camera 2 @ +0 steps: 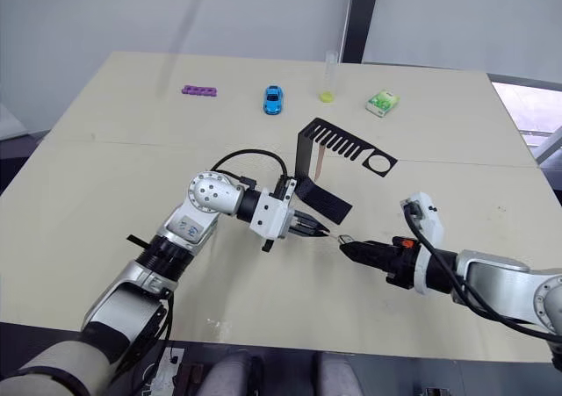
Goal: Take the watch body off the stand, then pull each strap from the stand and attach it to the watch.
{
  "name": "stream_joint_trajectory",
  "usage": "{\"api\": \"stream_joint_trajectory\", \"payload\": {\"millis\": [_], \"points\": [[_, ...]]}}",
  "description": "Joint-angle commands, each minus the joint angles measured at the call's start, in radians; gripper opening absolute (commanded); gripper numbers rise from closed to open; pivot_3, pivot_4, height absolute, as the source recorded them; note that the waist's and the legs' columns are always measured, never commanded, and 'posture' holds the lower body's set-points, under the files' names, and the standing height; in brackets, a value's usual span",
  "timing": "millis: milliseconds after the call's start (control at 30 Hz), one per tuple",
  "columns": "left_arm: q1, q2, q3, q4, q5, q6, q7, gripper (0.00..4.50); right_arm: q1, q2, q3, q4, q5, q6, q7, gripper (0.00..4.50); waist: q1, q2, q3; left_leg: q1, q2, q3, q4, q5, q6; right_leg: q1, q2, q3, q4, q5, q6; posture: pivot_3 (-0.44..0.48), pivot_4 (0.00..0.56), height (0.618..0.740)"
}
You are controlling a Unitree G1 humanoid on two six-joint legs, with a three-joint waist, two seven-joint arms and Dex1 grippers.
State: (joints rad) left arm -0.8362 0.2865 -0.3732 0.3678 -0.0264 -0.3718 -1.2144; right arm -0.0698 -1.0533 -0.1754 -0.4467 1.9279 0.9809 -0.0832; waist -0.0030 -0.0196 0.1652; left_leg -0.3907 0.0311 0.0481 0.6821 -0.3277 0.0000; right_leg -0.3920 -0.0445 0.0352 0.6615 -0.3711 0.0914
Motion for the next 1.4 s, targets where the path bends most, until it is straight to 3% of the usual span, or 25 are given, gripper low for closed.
{"api": "stream_joint_trajectory", "payload": {"millis": [33,1400], "points": [[-0.015,-0.008,-0.007,-0.014,0.006,-0.01,0.01,0.0,-0.008,-0.018,-0.016,-0.025,0.04,-0.013,0.002,1.5,0.0,0.0,0.0,0.0,0.0,0.0,0.0,0.0,0.0,0.0,0.0,0.0,0.0,0.0,0.0,0.0,0.15,0.74],[0.001,-0.039,-0.033,-0.053,0.015,0.018,0.027,0.0,-0.014,-0.007,-0.002,-0.007,0.038,-0.026,-0.043,1.5,0.0,0.0,0.0,0.0,0.0,0.0,0.0,0.0,0.0,0.0,0.0,0.0,0.0,0.0,0.0,0.0,0.15,0.74]]}}
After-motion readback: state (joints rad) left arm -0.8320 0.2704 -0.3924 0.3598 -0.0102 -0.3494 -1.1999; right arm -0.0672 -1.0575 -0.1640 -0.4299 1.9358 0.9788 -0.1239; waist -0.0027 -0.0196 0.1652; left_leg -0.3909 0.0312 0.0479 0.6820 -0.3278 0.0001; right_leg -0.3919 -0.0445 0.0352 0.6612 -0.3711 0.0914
